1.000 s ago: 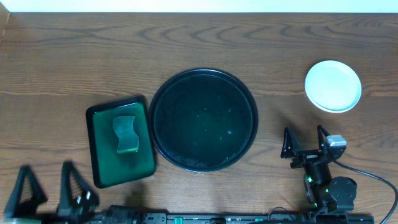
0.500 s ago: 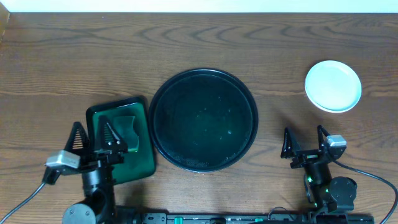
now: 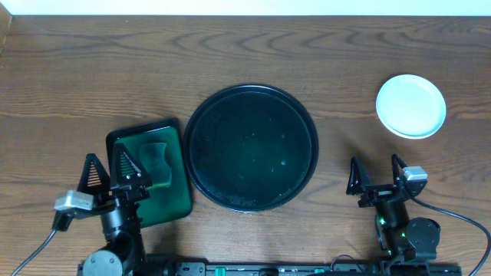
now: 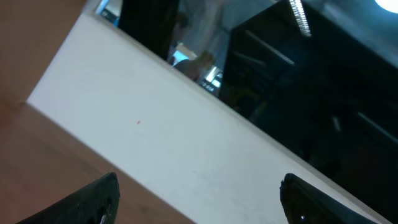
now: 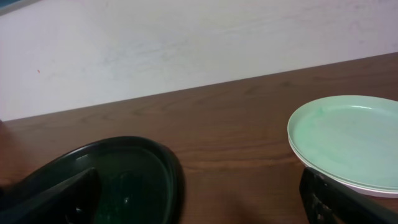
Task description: Clean dirty plates on tray and stack at the side
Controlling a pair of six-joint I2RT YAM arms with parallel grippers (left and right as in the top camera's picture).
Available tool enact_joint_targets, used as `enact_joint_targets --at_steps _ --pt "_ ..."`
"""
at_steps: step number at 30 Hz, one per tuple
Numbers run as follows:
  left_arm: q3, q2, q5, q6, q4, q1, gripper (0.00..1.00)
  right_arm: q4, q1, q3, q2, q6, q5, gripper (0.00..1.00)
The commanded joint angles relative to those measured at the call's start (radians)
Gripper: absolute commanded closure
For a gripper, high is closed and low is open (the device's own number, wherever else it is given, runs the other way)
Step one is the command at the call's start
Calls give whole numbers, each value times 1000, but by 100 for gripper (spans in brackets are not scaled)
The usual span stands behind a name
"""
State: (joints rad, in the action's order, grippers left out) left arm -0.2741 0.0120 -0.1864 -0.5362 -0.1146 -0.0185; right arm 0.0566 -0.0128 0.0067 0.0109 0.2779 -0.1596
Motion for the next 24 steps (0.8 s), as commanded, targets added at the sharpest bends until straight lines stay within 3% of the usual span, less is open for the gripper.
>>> enact_joint_targets --at_steps 1,9,24 --pt "60 -10 2 -116 -7 18 17 5 -2 -2 -6 -2 6 1" --pt "179 -10 2 -339 -113 18 17 5 -2 -2 -6 -2 6 1" --pt "271 -10 4 -406 -141 18 17 5 -2 -2 -6 -2 6 1"
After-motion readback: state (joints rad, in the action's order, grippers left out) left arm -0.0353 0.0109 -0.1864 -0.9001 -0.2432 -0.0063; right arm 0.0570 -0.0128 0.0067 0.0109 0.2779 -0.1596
